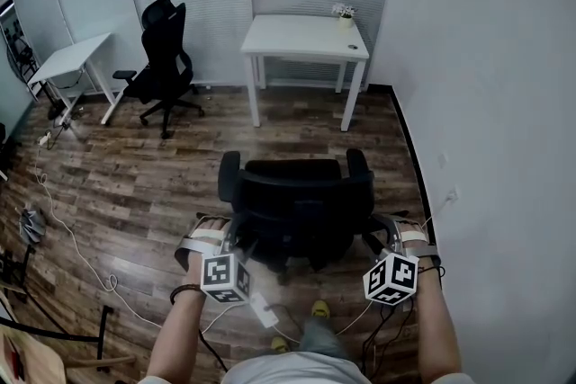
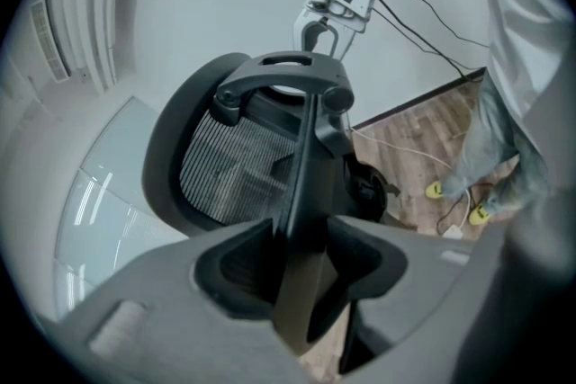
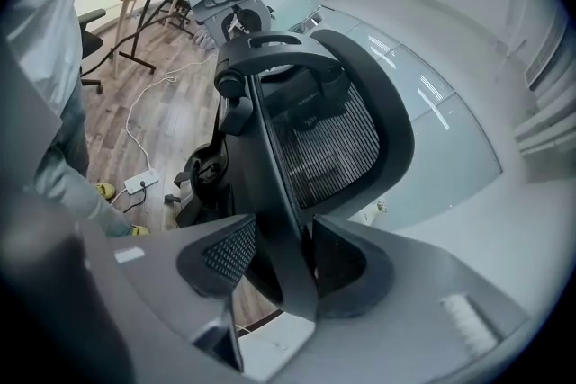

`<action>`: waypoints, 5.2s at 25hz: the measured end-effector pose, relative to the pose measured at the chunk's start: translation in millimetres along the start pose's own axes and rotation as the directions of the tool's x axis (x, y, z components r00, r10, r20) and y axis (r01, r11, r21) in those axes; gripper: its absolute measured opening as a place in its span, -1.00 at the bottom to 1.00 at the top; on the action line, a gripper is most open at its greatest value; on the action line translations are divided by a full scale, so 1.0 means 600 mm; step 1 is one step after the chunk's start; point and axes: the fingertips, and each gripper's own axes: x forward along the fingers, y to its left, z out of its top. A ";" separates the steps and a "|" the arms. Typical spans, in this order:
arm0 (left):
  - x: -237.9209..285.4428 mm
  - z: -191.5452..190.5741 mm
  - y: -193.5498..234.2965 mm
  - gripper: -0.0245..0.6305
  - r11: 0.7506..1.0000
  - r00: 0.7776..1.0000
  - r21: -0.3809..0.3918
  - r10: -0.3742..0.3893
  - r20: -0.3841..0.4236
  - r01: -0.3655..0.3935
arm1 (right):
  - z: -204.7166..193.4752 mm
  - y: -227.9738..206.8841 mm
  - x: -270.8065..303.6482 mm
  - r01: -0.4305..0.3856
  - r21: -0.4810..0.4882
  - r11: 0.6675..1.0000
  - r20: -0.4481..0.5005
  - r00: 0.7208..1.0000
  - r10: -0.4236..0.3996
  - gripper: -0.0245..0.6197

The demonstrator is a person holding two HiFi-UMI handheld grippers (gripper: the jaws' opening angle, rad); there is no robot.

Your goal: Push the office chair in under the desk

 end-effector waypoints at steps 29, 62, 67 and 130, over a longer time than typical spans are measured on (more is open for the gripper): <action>0.275 -0.038 0.266 -0.33 1.000 1.000 -0.010 0.028 0.005 -0.028 | -0.018 -0.258 0.280 -0.008 0.009 1.000 0.052 0.999 0.007 -0.34; 0.671 -0.072 0.648 -0.32 0.999 0.999 -0.027 0.034 0.036 -0.033 | -0.058 -0.631 0.668 0.050 0.076 0.996 0.043 0.998 -0.054 -0.30; 0.736 -0.094 0.724 -0.32 0.999 0.999 -0.023 0.027 0.044 -0.026 | -0.048 -0.698 0.741 0.060 0.092 0.994 0.029 0.998 -0.063 -0.29; 0.875 -0.157 1.004 -0.52 0.807 0.939 -0.583 0.269 0.214 -0.099 | 0.004 -0.962 0.880 0.141 0.683 0.717 0.169 0.924 -0.343 -0.46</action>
